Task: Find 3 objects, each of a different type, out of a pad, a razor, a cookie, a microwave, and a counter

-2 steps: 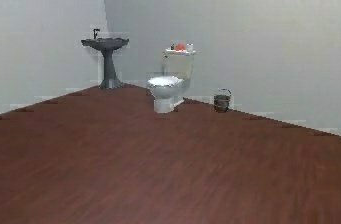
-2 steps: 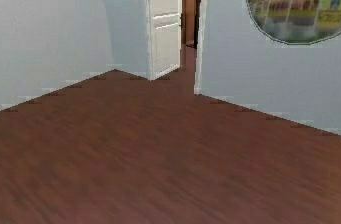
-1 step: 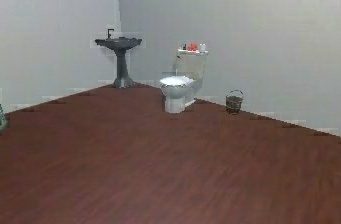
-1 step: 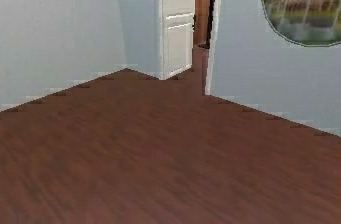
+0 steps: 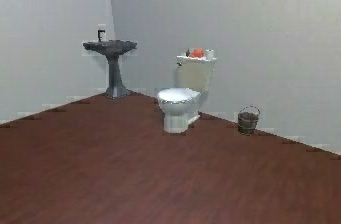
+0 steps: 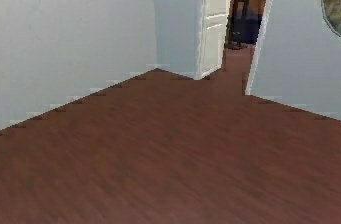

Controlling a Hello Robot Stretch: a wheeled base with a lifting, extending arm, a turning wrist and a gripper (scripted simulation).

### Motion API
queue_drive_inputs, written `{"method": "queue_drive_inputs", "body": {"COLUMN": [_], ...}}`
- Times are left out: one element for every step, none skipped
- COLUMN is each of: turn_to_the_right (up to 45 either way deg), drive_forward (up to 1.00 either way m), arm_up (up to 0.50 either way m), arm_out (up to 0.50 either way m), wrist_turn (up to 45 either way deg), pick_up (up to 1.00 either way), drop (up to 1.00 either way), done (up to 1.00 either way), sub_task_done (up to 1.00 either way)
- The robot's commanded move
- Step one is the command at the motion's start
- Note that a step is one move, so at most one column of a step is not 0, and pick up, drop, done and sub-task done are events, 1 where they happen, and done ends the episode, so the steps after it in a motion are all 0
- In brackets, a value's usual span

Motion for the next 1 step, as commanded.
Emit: {"method": "queue_drive_inputs", "body": {"turn_to_the_right": [-18.0], "drive_forward": [0.00], "arm_up": [0.00], "arm_out": [0.00], "wrist_turn": [0.0], "pick_up": [0.00], "drop": [0.00], "done": [0.00], "sub_task_done": [0.00]}}
